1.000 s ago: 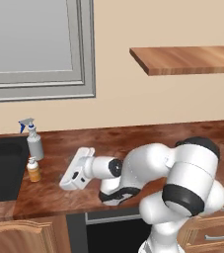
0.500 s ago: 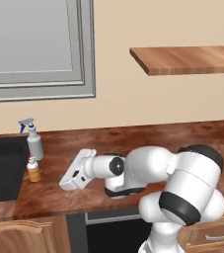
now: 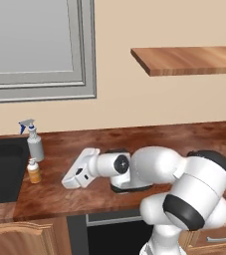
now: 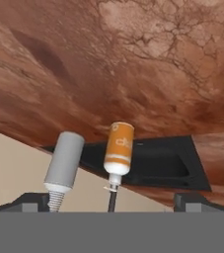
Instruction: Locate and retrieve the soap dispenser and spray from the cabinet. Place them next to the sink.
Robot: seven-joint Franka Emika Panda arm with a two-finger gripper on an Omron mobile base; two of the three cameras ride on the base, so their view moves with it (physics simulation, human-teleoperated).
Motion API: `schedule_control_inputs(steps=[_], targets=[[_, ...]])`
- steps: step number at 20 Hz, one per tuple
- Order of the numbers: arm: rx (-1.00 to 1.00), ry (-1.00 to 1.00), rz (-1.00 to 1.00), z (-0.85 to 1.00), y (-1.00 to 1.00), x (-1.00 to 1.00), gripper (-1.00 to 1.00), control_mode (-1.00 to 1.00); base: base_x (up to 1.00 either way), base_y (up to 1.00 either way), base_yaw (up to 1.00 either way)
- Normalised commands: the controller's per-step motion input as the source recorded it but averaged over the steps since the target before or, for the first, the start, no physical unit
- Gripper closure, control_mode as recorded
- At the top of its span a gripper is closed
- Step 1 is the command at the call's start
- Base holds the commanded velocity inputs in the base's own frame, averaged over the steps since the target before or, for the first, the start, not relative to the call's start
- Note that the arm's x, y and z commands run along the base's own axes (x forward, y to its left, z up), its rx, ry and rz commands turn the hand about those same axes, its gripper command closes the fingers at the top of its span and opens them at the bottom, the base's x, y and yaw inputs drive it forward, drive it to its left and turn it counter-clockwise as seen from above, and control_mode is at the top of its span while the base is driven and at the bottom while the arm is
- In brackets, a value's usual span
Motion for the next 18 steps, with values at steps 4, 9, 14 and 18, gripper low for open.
schedule_control_inputs(steps=[4, 9, 14, 18], targets=[[0.00, 0.05, -0.03, 0.58, -0.11, -0.10, -1.00, -1.00, 0.00, 0.00, 0.00], [-0.05, 0.09, -0.06, 0.71, 0.01, -0.06, -1.00, -1.00, 0.00, 0.00, 0.00], [-0.10, 0.12, -0.06, 0.63, 0.01, -0.05, -1.00, -1.00, 0.00, 0.00, 0.00], [-0.10, 0.10, -0.04, 0.58, 0.00, -0.15, -1.00, -1.00, 0.00, 0.00, 0.00]])
